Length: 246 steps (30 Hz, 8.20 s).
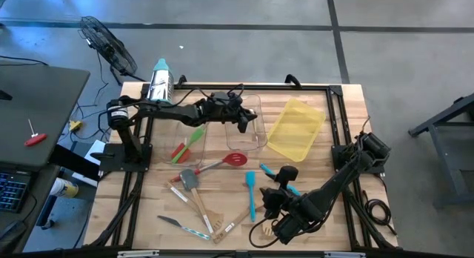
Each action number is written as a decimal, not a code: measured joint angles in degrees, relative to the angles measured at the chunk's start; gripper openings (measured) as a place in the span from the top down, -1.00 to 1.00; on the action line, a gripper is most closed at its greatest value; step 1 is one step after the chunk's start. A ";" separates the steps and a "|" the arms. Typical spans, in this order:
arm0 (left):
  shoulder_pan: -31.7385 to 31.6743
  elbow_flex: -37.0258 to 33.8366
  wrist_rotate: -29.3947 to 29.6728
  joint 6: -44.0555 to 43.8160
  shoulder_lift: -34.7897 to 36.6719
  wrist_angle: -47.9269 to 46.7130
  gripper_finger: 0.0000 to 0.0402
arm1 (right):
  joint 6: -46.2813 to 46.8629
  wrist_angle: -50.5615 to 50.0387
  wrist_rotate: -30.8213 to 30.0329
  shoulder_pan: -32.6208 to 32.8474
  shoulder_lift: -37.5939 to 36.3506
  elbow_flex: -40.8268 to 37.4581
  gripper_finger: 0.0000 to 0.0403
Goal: Pick & Place Kitchen Items
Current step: Put the yellow knife into the right transparent bin, then put the red slotted spoon into the yellow bin
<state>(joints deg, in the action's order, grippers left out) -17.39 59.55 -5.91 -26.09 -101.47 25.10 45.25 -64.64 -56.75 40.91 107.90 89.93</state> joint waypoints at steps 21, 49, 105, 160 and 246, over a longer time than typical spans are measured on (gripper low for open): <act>0.16 -0.20 0.40 0.28 -0.17 -0.44 0.49 | 0.00 0.02 -0.07 0.00 0.00 0.00 -0.34; 0.15 -0.20 -1.19 1.14 -0.15 -0.71 0.48 | 0.02 0.04 -0.04 0.00 0.00 0.00 -0.34; 1.58 -0.13 -5.07 15.92 0.98 -1.10 0.15 | 1.05 -0.80 -0.04 -0.04 0.02 0.00 -0.34; 24.57 -0.13 14.03 13.62 13.80 -59.39 0.15 | -2.04 7.93 11.84 -9.02 0.15 -0.02 -0.34; 24.46 -0.09 7.55 10.04 -2.97 -56.78 0.71 | -1.33 8.37 12.20 -8.11 0.22 -0.02 -0.34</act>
<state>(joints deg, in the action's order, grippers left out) 7.07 59.46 1.64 -16.05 -104.44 -31.68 43.92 -56.27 -44.56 32.80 108.12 89.91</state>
